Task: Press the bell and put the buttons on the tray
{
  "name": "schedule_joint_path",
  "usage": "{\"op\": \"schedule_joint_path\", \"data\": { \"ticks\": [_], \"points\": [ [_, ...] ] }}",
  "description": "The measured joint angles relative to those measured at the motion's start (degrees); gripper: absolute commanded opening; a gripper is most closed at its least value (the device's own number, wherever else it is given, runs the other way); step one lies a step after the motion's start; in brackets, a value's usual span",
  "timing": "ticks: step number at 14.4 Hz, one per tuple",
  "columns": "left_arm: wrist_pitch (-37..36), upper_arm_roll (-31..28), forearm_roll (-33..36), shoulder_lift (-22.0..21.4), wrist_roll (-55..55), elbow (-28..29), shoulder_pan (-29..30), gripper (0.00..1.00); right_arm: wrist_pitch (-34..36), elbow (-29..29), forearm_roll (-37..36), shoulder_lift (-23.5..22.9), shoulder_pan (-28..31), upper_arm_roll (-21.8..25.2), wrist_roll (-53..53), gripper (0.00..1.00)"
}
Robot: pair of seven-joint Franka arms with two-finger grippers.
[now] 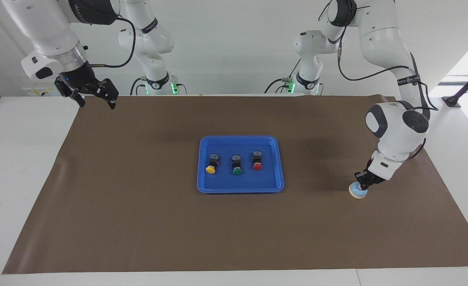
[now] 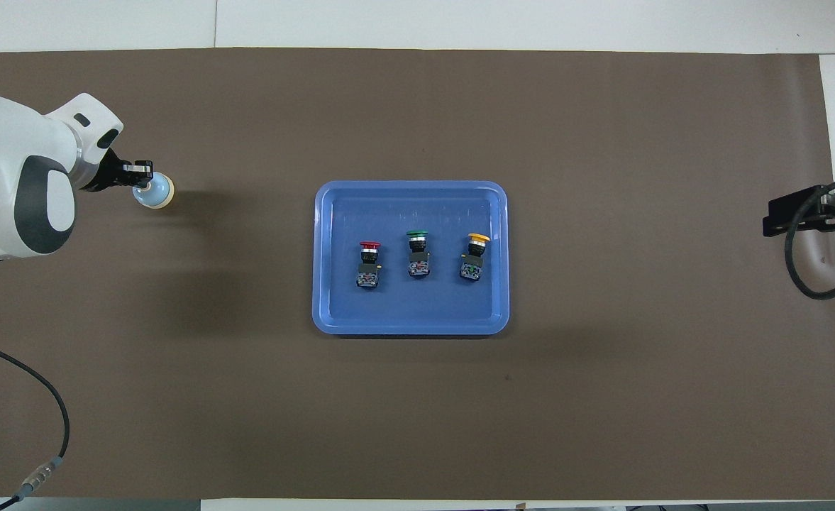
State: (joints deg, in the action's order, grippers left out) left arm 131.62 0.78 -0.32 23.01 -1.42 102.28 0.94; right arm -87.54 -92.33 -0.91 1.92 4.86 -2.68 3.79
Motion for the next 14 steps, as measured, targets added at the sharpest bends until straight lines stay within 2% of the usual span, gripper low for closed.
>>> {"op": "schedule_joint_path", "data": {
  "ticks": [2,4,5,10,14],
  "points": [
    [-2.99,0.18,0.00,-1.35,-0.01,-0.17,-0.02,0.00,0.00,-0.01,0.00,0.00,0.00,0.00,0.00,1.00],
    [-8.46,0.29,0.00,-5.32,-0.01,-0.63,-0.06,0.02,0.00,-0.01,0.00,0.00,0.00,0.00,0.00,1.00],
    [-11.71,0.29,0.00,-8.00,0.00,-0.82,-0.07,0.15,0.00,-0.01,0.00,0.00,0.00,0.00,0.00,1.00],
    [-22.73,0.30,0.00,-19.09,0.00,-0.98,-0.16,1.00,0.00,-0.02,0.00,0.00,0.00,0.00,0.00,1.00],
    [-30.60,0.32,0.00,-25.45,0.00,-1.48,-0.24,1.00,0.00,-0.03,0.00,0.00,0.00,0.00,0.00,1.00]
  ]
}}
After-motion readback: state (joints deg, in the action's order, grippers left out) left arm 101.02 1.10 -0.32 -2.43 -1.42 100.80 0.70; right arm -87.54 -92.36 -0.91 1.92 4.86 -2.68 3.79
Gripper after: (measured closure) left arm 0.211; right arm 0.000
